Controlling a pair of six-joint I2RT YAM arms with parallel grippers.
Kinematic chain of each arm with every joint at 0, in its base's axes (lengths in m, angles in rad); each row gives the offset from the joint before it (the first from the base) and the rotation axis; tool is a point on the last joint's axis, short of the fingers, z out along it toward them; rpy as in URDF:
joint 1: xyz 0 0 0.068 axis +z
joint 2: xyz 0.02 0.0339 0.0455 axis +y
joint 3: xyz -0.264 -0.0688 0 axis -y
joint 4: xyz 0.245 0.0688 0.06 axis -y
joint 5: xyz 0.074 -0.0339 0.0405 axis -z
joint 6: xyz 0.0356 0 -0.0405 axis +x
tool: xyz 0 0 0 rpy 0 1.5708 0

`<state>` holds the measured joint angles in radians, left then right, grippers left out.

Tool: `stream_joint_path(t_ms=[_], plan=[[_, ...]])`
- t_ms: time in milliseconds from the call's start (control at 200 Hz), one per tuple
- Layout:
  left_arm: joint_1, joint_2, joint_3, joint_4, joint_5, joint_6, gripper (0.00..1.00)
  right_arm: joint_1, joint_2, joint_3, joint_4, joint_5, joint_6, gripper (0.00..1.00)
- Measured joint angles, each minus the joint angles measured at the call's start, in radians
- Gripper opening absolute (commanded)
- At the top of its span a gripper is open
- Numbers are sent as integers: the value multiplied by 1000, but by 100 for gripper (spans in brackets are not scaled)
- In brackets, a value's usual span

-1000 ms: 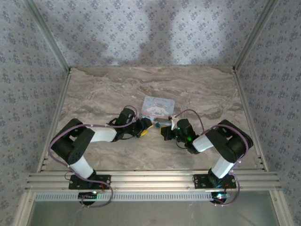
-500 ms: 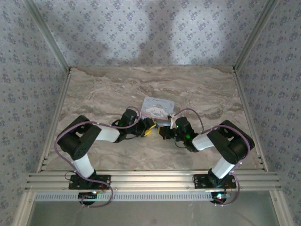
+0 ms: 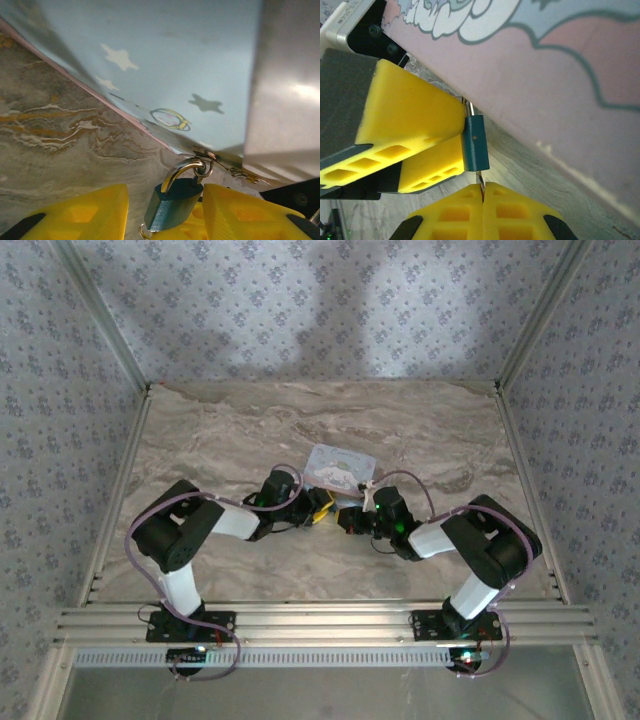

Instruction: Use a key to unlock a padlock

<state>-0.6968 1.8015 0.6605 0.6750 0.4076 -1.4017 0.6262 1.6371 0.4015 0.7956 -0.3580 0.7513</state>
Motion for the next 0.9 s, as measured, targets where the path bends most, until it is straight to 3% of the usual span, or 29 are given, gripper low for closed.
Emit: stream_joint_path(t_ms=[585,734,899], plan=[[-5,7,13,30,3,-14,28,-18,-24,12,-7,-38,134,0],[-5,7,13,31,3,-13,18,-27,-24,12,-3,-50,170,0],[-5,7,13,34,-3,-15,9,-37,-25,12,-3,-51,183,14]])
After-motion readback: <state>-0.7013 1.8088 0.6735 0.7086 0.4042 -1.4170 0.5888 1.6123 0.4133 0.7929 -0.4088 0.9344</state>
